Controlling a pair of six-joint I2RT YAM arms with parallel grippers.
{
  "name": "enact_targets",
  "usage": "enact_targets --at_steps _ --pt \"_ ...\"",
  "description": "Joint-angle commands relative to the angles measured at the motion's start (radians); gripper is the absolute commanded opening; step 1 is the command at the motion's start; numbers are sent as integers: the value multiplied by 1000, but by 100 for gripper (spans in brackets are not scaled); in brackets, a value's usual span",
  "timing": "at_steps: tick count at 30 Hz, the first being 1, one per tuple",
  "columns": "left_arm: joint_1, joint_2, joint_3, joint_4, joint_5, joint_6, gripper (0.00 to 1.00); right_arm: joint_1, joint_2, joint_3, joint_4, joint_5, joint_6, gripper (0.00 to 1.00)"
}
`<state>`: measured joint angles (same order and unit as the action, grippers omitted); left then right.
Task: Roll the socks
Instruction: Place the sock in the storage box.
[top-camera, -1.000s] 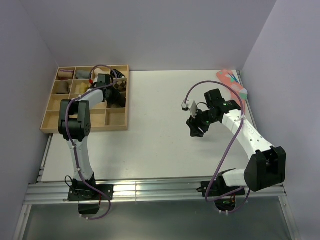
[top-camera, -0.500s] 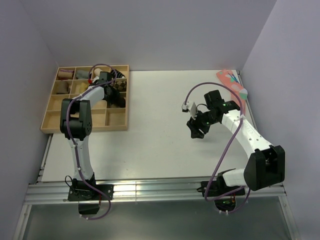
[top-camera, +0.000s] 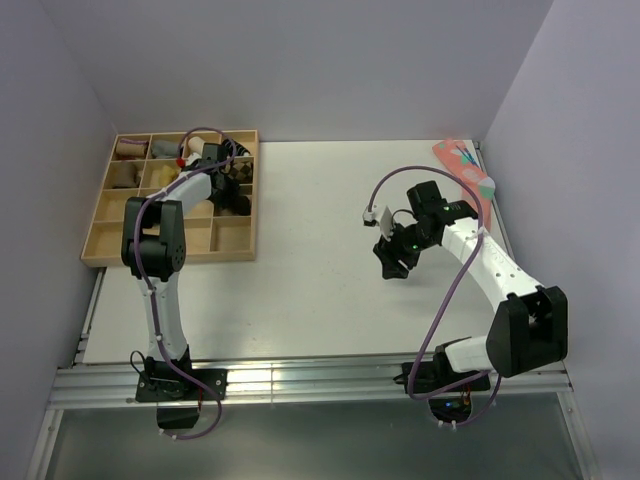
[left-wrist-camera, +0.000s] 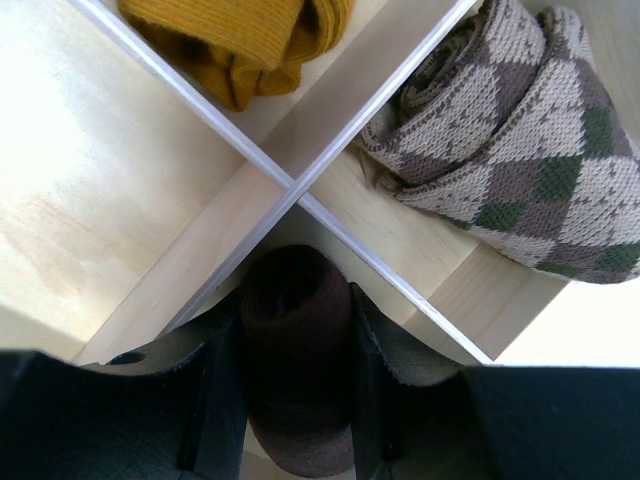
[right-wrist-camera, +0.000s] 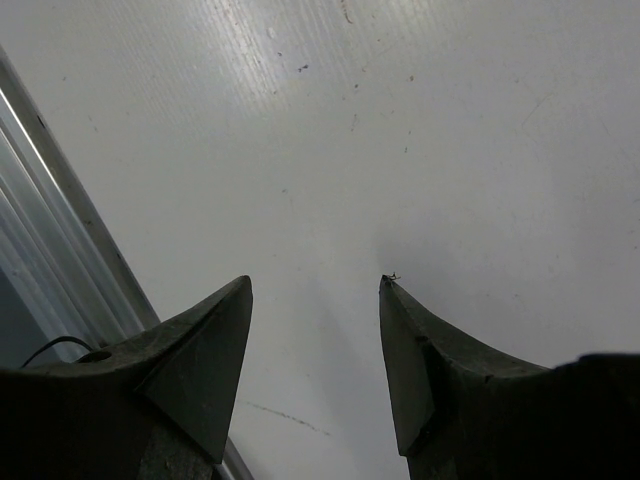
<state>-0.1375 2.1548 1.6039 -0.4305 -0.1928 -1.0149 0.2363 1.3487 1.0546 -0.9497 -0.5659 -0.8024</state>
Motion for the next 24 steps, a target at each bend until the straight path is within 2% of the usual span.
enact_targets --at_steps 1,8,24 --pt "15 -29 -13 -123 -97 15 42 -9 7 33 -23 -15 -14 61" --pt "15 -35 4 -151 -117 6 46 -9 13 39 -34 -17 -14 61" --pt "15 -55 37 -172 -131 12 49 -8 13 45 -43 -12 -21 61"
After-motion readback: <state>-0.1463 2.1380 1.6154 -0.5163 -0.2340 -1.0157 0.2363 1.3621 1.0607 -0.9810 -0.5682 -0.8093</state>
